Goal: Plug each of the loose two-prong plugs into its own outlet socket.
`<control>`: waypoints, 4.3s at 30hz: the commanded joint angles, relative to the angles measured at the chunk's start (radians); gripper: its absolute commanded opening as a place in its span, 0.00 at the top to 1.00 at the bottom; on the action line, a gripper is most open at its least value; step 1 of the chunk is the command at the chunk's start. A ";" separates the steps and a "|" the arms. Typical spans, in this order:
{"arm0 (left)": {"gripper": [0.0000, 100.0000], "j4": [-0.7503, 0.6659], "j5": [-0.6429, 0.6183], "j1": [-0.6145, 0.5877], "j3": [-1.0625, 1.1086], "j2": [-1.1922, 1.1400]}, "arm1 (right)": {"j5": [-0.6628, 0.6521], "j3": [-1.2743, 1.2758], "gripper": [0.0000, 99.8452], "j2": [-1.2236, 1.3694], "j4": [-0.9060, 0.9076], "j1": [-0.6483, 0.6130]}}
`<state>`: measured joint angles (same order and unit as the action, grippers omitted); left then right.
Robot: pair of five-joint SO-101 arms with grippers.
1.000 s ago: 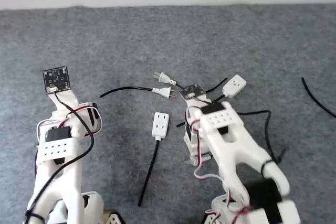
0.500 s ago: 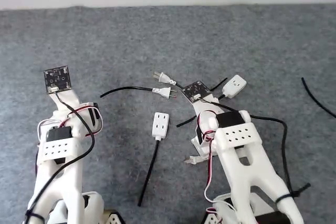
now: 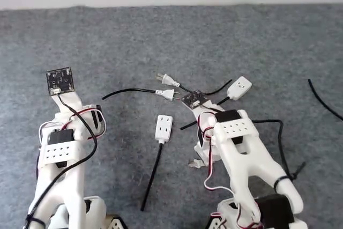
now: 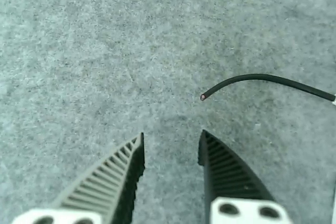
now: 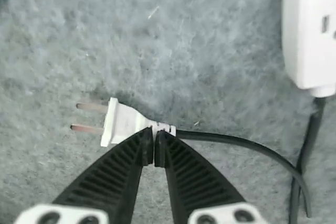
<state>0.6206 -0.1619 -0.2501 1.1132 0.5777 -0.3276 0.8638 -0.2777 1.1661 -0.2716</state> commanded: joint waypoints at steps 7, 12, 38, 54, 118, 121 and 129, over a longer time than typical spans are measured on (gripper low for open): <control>0.83 -0.023 -0.003 0.006 -0.004 0.018 | -0.083 -0.006 0.99 0.061 0.038 0.015; 0.83 -0.023 -0.003 0.006 -0.004 0.018 | -0.110 -0.006 0.99 0.093 0.044 0.015; 0.83 -0.023 -0.003 0.006 -0.004 0.018 | 0.295 -0.003 0.94 -0.064 0.019 0.128; 0.83 -0.023 -0.003 0.006 -0.004 0.017 | 0.253 -0.072 0.96 0.183 -0.027 0.128; 0.83 -0.021 -0.003 0.006 -0.004 0.017 | 0.413 -0.307 1.00 0.352 -0.028 0.280; 0.83 -0.020 -0.003 0.005 -0.004 0.017 | 0.404 -0.330 0.98 0.374 -0.019 0.280; 0.83 -0.020 -0.003 0.005 -0.004 0.017 | 0.364 -0.442 0.99 0.358 0.039 0.259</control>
<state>0.6206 -0.1619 -0.2516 1.1132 0.5777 0.0529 0.5324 0.0967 1.1615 0.0107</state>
